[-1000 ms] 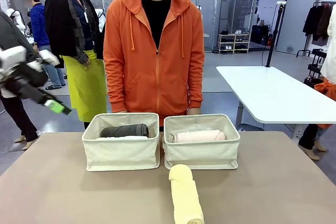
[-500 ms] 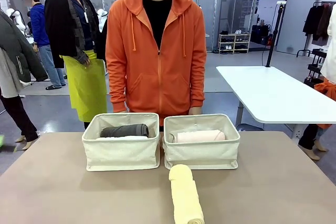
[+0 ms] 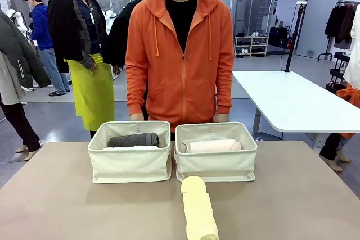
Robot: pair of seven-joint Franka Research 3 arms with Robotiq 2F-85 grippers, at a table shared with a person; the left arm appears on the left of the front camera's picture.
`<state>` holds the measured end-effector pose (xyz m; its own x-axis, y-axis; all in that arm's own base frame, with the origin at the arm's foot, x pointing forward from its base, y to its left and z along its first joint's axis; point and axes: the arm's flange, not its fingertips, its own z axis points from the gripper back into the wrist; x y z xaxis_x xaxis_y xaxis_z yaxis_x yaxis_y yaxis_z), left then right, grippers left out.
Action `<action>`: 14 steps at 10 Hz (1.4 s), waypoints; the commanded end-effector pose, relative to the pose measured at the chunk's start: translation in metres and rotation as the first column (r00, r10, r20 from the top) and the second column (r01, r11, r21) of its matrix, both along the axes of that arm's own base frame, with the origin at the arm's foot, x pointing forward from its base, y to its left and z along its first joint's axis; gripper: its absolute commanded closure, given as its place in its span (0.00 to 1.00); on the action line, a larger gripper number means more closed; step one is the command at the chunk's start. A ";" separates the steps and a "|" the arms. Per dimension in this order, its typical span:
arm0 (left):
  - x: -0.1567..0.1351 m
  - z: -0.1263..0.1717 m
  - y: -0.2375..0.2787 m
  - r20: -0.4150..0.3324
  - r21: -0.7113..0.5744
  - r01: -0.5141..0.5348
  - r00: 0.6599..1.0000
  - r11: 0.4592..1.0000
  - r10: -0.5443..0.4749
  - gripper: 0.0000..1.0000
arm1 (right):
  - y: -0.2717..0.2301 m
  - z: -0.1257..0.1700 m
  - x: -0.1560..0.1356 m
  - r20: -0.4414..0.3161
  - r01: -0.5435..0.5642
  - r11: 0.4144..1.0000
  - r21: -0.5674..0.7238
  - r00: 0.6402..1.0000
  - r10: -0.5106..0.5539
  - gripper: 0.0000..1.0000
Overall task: Divide the towels into two baskets.
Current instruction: Pick up one hotel-folded towel from the bottom of the table and place it in the Fabric basket indicated by the person.
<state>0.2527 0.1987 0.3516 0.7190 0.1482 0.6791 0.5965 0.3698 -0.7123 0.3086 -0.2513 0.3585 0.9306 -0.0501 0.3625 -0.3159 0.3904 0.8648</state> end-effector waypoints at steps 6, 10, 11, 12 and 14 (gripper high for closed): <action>-0.003 0.003 0.003 0.004 -0.007 -0.013 1.000 1.000 0.013 0.00 | 0.001 0.003 -0.004 -0.008 -0.012 1.000 -0.004 1.000 0.011 0.00; -0.003 0.003 0.003 0.004 -0.007 -0.013 1.000 1.000 0.013 0.00 | 0.000 0.000 0.000 0.001 0.000 1.000 0.000 1.000 0.000 0.00; -0.003 0.003 0.003 0.004 -0.007 -0.013 1.000 1.000 0.013 0.00 | 0.020 0.004 0.017 -0.045 0.114 0.989 -0.100 0.992 -0.119 0.00; -0.003 0.003 0.003 0.004 -0.007 -0.013 1.000 1.000 0.013 0.00 | 0.047 0.003 0.030 -0.060 0.085 0.996 -0.039 0.994 -0.087 0.00; -0.003 0.003 0.003 0.004 -0.007 -0.013 1.000 1.000 0.013 0.00 | 0.110 -0.003 0.038 -0.127 0.026 0.998 -0.056 0.991 -0.033 0.00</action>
